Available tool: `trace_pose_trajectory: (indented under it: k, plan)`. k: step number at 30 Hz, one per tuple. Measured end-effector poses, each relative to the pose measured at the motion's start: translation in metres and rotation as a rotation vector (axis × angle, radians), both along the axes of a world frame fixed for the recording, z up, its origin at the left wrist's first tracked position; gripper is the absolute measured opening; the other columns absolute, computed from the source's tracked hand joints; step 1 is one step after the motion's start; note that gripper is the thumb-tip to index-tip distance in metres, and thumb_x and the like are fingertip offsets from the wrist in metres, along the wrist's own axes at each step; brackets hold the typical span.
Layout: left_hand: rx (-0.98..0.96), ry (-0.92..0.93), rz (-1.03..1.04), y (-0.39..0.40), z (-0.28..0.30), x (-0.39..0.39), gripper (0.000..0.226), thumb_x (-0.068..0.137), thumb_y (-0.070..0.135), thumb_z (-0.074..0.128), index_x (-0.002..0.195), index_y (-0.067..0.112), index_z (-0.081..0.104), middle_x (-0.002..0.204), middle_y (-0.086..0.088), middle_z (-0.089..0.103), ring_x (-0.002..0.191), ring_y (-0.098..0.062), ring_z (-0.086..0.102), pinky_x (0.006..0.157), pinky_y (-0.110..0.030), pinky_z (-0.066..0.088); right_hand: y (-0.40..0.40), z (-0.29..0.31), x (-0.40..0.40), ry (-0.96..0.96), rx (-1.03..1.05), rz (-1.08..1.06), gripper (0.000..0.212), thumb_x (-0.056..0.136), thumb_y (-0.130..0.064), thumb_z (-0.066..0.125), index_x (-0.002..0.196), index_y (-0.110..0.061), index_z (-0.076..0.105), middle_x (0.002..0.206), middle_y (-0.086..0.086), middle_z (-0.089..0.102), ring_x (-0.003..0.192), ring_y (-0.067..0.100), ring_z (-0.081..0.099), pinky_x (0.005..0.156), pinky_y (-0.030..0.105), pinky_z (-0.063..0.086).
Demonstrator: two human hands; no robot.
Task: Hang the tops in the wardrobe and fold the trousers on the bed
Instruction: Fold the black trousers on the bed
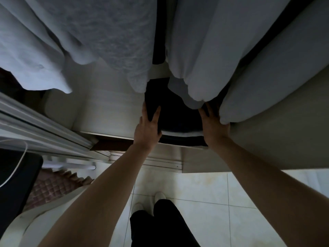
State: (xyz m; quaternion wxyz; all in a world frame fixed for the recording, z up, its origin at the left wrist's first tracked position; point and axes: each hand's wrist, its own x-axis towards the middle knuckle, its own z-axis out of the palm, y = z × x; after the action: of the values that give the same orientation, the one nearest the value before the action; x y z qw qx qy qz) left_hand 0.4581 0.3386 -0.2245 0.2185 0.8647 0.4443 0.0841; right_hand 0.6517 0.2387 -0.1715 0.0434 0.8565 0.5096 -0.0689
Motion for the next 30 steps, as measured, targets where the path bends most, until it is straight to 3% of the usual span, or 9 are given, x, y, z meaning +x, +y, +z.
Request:
trace_pose_trajectory:
  k: [3, 5, 8, 10, 13, 18, 21, 25, 30]
  plan:
    - [0.050, 0.096, -0.015, 0.002, 0.002, 0.003, 0.093, 0.085, 0.014, 0.070, 0.156, 0.028, 0.012, 0.159, -0.024, -0.009, 0.126, -0.037, 0.044, 0.092, -0.042, 0.053, 0.015, 0.004, 0.004, -0.064, 0.332, -0.236, 0.043, 0.104, -0.035, 0.021, 0.139, -0.035, 0.046, 0.145, -0.010, 0.046, 0.136, 0.008, 0.037, 0.111, 0.021, 0.030]
    - [0.079, 0.066, -0.020, 0.004, 0.006, 0.007, 0.084, 0.089, 0.009, 0.064, 0.156, 0.025, 0.016, 0.160, -0.024, -0.006, 0.128, -0.038, 0.043, 0.096, -0.041, 0.051, 0.019, 0.014, 0.006, -0.142, 0.434, -0.275, 0.041, 0.104, -0.025, 0.029, 0.120, -0.026, 0.066, 0.120, -0.005, 0.066, 0.114, 0.006, 0.057, 0.069, -0.009, 0.034]
    - [0.138, 0.001, -0.044, 0.012, 0.010, 0.013, 0.077, 0.091, -0.010, 0.051, 0.155, 0.024, 0.022, 0.161, -0.022, -0.001, 0.131, -0.039, 0.041, 0.099, -0.041, 0.050, 0.008, 0.030, 0.001, -0.305, 0.410, -0.120, 0.015, 0.081, -0.008, 0.065, 0.083, -0.020, 0.075, 0.079, 0.001, 0.072, 0.067, 0.013, 0.066, 0.055, 0.016, 0.049]
    - [0.135, 0.069, -0.120, 0.016, 0.010, 0.014, 0.080, 0.092, -0.011, 0.047, 0.156, 0.026, 0.016, 0.161, -0.021, -0.006, 0.131, -0.036, 0.042, 0.098, -0.040, 0.050, -0.015, 0.016, -0.004, -0.340, 0.227, -0.108, 0.044, 0.084, -0.003, 0.050, 0.121, -0.022, 0.065, 0.119, 0.004, 0.067, 0.090, 0.024, 0.067, 0.076, 0.034, 0.053]
    - [0.061, 0.223, -0.199, 0.015, 0.003, 0.011, 0.083, 0.094, -0.004, 0.048, 0.156, 0.029, 0.003, 0.161, -0.020, -0.013, 0.130, -0.036, 0.043, 0.098, -0.040, 0.050, -0.046, -0.010, -0.005, -0.215, -0.053, -0.044, 0.078, 0.090, -0.016, 0.052, 0.153, -0.026, 0.007, 0.161, 0.002, 0.010, 0.142, 0.028, 0.023, 0.111, 0.045, 0.026]
    - [0.122, 0.279, -0.175, 0.006, -0.004, 0.002, 0.084, 0.093, 0.013, 0.058, 0.156, 0.026, 0.004, 0.160, -0.021, -0.014, 0.130, -0.037, 0.044, 0.103, -0.044, 0.045, -0.040, -0.014, -0.010, -0.082, -0.027, -0.125, 0.103, 0.078, -0.027, 0.067, 0.153, -0.026, -0.004, 0.161, 0.004, -0.009, 0.144, 0.034, 0.003, 0.115, 0.051, 0.010]
    - [0.092, 0.368, -0.110, 0.005, -0.003, 0.004, 0.104, 0.080, 0.030, 0.069, 0.155, 0.028, -0.003, 0.158, -0.018, -0.023, 0.146, -0.047, 0.004, 0.113, -0.065, 0.015, -0.034, -0.014, -0.006, -0.003, -0.016, -0.019, 0.099, 0.079, -0.054, 0.058, 0.152, -0.033, -0.006, 0.160, 0.003, -0.015, 0.143, 0.038, -0.002, 0.114, 0.058, 0.005]
    - [0.241, 0.058, -0.197, 0.010, -0.001, 0.030, 0.076, 0.087, 0.041, 0.048, 0.153, 0.030, 0.012, 0.163, -0.013, 0.001, 0.149, -0.039, -0.001, 0.114, -0.066, 0.011, -0.021, -0.021, 0.000, 0.085, 0.128, -0.090, 0.077, 0.087, -0.074, 0.023, 0.151, -0.039, -0.003, 0.161, 0.004, -0.002, 0.145, 0.037, 0.003, 0.113, 0.061, 0.002]
    - [0.011, 0.200, -0.178, 0.026, -0.026, 0.049, 0.079, 0.091, 0.067, 0.032, 0.151, 0.041, -0.012, 0.162, -0.006, -0.016, 0.149, -0.029, -0.015, 0.116, -0.061, 0.012, -0.014, -0.048, 0.007, 0.142, 0.178, -0.188, 0.081, 0.085, -0.076, 0.016, 0.151, -0.036, -0.005, 0.161, 0.005, 0.002, 0.146, 0.033, 0.009, 0.114, 0.056, 0.011]
